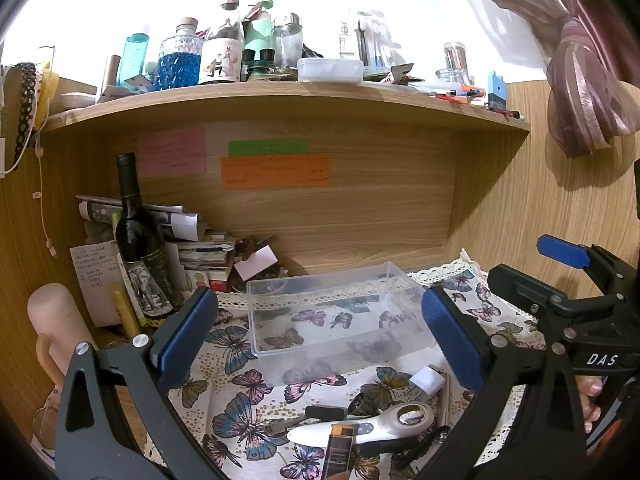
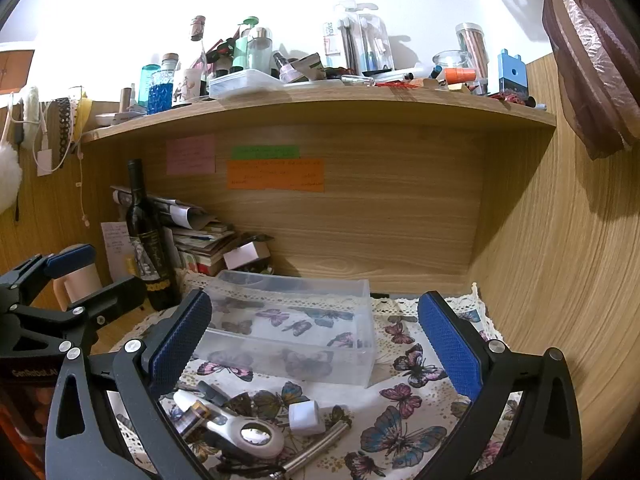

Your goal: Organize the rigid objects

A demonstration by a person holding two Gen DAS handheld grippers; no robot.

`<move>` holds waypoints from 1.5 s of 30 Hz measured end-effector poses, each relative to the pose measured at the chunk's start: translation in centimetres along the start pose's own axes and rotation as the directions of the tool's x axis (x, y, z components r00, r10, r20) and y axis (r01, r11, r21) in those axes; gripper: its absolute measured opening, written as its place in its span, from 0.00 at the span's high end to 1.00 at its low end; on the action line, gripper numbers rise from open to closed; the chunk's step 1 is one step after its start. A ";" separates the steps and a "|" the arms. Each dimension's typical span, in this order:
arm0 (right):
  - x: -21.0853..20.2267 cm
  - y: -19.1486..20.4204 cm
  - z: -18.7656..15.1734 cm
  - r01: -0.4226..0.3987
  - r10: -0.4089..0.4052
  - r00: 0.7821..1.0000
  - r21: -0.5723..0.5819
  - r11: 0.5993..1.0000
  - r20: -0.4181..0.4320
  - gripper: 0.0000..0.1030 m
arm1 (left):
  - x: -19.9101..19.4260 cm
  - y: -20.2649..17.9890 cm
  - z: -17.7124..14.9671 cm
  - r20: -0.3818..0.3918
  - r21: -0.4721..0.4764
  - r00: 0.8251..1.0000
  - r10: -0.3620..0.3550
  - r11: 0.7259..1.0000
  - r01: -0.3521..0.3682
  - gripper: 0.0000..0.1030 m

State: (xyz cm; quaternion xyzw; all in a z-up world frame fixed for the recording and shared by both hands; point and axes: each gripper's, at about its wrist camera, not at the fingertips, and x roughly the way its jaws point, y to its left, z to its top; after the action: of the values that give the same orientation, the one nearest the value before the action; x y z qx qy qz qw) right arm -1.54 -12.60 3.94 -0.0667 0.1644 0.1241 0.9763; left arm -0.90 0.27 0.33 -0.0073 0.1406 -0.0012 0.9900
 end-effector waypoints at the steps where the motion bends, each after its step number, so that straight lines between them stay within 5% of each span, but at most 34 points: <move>1: 0.0 0.0 0.0 0.000 0.000 1.000 0.001 1.000 0.000 0.00 | 0.0 0.0 0.0 -0.001 -0.001 1.000 -0.002 1.000 0.002 0.00; 35: -0.1 0.1 0.0 0.008 -0.008 1.000 0.005 1.000 -0.010 0.00 | 0.0 -0.2 -0.2 0.000 0.006 1.000 0.007 1.000 -0.007 0.00; 45: 1.5 -0.1 -2.0 0.052 -0.055 0.994 -0.027 0.998 -0.090 0.00 | 2.4 2.9 -2.3 -0.161 -0.038 0.987 0.014 0.999 -0.021 0.00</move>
State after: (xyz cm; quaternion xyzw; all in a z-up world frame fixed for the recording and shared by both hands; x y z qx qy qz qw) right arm -0.75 -12.71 1.54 -0.0885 0.2053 0.0968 0.9699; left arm 0.76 3.17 -2.56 -0.0254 0.2199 0.0096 0.9751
